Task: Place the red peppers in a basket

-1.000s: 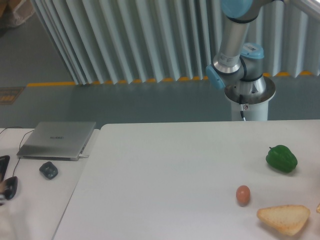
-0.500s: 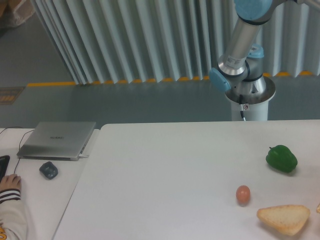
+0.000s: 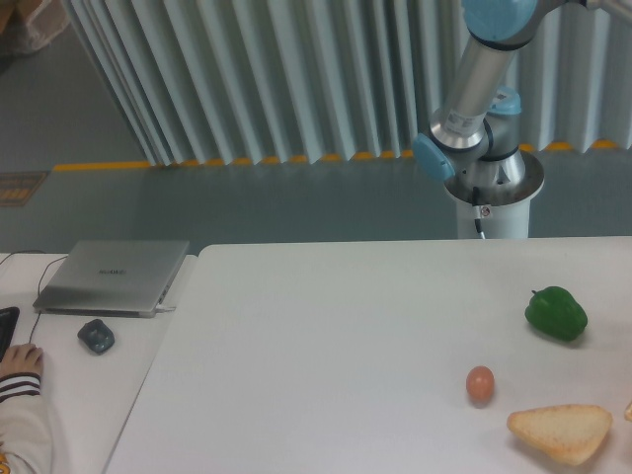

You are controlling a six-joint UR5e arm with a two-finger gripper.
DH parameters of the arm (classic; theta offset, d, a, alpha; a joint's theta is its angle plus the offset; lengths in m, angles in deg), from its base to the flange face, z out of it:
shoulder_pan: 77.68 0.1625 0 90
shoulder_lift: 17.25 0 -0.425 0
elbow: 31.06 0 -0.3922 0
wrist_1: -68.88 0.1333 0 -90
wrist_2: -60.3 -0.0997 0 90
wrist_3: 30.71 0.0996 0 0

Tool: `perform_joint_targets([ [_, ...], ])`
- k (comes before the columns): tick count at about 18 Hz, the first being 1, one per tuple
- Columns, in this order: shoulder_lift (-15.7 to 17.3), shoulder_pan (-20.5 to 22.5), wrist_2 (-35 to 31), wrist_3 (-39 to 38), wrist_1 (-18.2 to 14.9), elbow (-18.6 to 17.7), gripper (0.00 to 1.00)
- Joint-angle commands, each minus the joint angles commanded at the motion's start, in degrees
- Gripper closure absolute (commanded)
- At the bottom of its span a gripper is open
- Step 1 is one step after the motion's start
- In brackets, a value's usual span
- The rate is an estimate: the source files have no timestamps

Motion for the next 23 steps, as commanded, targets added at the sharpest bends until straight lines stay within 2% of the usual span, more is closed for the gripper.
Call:
perform_joint_targets([
  [2,3.59,-3.14,3.14,0.0,-3.68,0.7,0.0],
  [6,6.77,-8.07,4.04,-0.17,-8.79,1.32,0.0],
  [8,7.83,-10.72,3.78,-0.52,-8.97,1.41,0.0],
  [11,7.48,-12.04,3.69,-0.88,-8.62,1.49,0.0],
  [23,5.54,-12.31,3.52,-1.14,-8.71,0.79,0.0],
])
